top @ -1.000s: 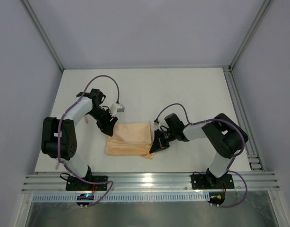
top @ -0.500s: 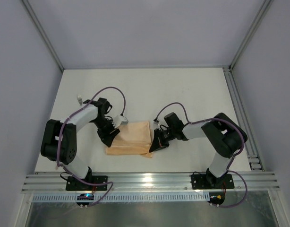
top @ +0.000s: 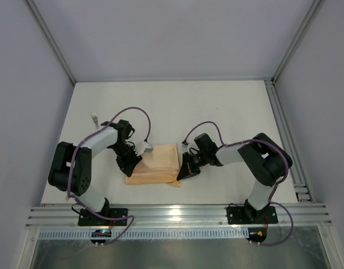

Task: Fold the napkin into a case and place the utensils inside
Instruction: Fold the lower triangle-folded napkin at the center of the board.

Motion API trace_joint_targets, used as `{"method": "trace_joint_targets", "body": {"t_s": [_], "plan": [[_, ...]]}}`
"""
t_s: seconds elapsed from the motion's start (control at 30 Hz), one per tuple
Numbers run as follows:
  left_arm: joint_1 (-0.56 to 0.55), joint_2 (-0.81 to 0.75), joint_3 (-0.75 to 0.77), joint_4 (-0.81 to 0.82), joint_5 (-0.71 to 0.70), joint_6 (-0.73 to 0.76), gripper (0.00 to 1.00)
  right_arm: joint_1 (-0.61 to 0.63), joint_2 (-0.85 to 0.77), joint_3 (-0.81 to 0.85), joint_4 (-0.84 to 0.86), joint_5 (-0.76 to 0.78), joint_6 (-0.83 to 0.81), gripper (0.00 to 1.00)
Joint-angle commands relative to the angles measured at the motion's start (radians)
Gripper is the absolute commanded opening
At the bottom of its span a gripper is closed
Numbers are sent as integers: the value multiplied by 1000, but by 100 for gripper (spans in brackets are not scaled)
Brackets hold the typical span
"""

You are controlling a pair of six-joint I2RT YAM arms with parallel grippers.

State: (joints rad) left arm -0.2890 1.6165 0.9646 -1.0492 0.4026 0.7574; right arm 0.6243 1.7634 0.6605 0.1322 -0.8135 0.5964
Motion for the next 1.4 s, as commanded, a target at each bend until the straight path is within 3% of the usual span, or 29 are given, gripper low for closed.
{"method": "trace_joint_targets", "body": {"t_s": [0.0,0.17,0.33,0.7,0.8,0.9,1.03,1.37], "plan": [[-9,-30,-7,11,8,-4,27,-5,7,25,-5,16,-12,3],[-7,-33,22,-34,21,3,0,-5,7,33,-40,8,-35,3],[45,-33,89,-52,61,-4,0,-3,-15,85,-224,16,-162,3],[62,40,88,98,-8,-92,0,-5,-7,146,-275,10,-214,3],[62,74,71,150,-48,-98,0,-5,-15,162,-276,-6,-228,29],[62,83,57,184,-62,-95,0,-3,-54,175,-287,4,-242,45],[60,66,42,184,-44,-73,0,-3,-119,198,-327,56,-277,51],[60,46,5,198,-34,-76,0,0,-232,222,-473,316,-290,51]]}}
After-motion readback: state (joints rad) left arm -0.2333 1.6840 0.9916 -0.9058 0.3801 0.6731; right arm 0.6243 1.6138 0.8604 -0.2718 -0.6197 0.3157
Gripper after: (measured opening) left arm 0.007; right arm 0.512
